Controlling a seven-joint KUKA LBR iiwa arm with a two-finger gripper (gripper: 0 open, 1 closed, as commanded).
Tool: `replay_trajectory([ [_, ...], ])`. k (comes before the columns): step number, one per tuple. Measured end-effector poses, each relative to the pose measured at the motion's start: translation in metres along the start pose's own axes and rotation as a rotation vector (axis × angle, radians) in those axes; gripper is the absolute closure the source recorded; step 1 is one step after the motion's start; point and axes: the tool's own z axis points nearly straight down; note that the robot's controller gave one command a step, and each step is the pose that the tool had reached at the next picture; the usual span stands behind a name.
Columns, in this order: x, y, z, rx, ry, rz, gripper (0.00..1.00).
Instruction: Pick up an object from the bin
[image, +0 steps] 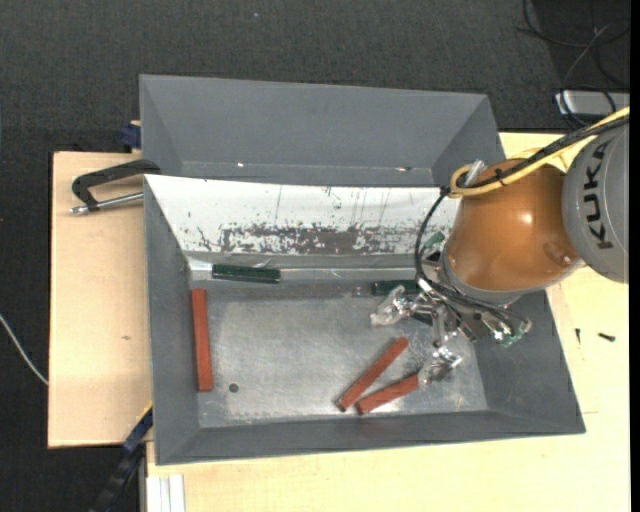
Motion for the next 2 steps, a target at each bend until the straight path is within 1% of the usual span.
replay_trajectory([
  [1, 0.001, -0.005, 0.021, -0.007, 0.008, -0.065, 0.0],
  [2, 0.0, -0.006, 0.056, 0.006, 0.016, -0.312, 1.0],
])
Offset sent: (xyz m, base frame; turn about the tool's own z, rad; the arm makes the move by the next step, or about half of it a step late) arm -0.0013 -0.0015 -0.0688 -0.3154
